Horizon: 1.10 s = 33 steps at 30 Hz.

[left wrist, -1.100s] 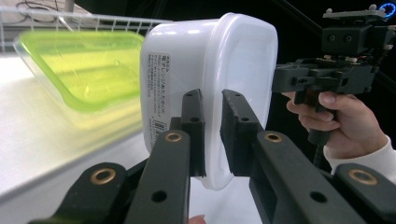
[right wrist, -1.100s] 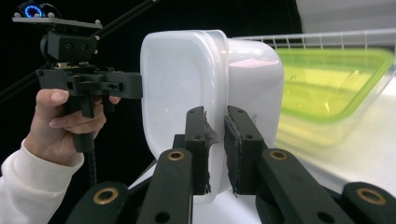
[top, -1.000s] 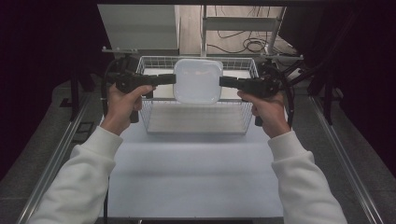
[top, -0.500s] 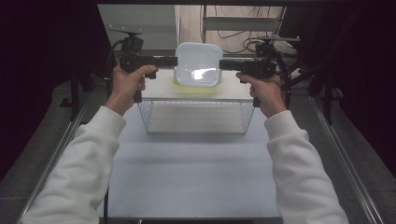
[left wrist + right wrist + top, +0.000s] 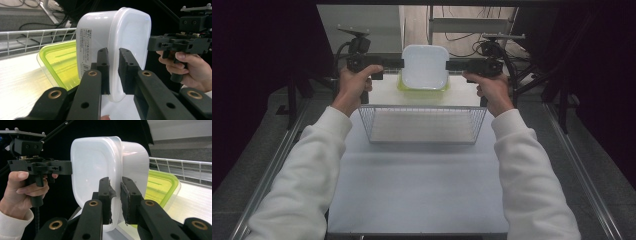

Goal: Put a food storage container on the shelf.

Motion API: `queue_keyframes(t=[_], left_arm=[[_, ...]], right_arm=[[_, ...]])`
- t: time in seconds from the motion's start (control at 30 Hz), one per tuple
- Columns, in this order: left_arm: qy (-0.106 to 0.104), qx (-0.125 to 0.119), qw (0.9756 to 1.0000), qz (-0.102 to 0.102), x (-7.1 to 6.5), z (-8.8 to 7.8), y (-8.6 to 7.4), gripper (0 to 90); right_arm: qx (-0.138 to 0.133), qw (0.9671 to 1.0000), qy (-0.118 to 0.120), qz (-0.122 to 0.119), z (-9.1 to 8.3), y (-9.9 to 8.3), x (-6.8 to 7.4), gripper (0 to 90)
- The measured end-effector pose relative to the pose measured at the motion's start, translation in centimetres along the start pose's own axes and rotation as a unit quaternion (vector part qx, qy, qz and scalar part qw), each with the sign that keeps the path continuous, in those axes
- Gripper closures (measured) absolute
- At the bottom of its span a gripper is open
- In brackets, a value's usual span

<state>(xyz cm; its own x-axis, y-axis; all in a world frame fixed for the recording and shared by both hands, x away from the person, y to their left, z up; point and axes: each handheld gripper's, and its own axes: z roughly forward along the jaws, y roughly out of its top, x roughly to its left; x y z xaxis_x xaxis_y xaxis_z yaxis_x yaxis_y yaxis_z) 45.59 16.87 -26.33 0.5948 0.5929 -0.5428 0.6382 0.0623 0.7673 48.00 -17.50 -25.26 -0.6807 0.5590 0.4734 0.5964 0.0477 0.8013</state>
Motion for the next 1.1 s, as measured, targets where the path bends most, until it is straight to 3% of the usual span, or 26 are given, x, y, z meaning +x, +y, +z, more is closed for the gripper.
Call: queue_keyframes(t=[0.2,0.47,0.67,0.9,1.1], left_arm=[[0.001,0.004,1.0000,-0.004,0.1,0.3,0.0,79.8],[-0.001,0.003,0.9997,-0.025,0.5,0.4,0.1,79.8],[-0.015,0.008,0.9975,-0.068,1.7,0.8,0.7,79.6],[-0.024,0.006,0.9937,-0.110,2.9,1.4,1.4,79.2],[-0.033,-0.006,0.9898,-0.138,3.8,1.9,1.6,78.7]], right_arm=[[0.005,0.9999,-0.003,0.012,0.2,0.1,-0.5,78.2],[0.008,0.9997,-0.001,0.024,0.4,0.4,-0.8,77.9],[0.012,0.9993,-0.009,0.034,0.9,1.2,-1.0,76.3],[0.015,0.9978,-0.012,0.063,1.7,1.9,-1.9,73.6],[0.013,0.9943,-0.004,0.106,2.2,2.1,-2.8,72.9]])
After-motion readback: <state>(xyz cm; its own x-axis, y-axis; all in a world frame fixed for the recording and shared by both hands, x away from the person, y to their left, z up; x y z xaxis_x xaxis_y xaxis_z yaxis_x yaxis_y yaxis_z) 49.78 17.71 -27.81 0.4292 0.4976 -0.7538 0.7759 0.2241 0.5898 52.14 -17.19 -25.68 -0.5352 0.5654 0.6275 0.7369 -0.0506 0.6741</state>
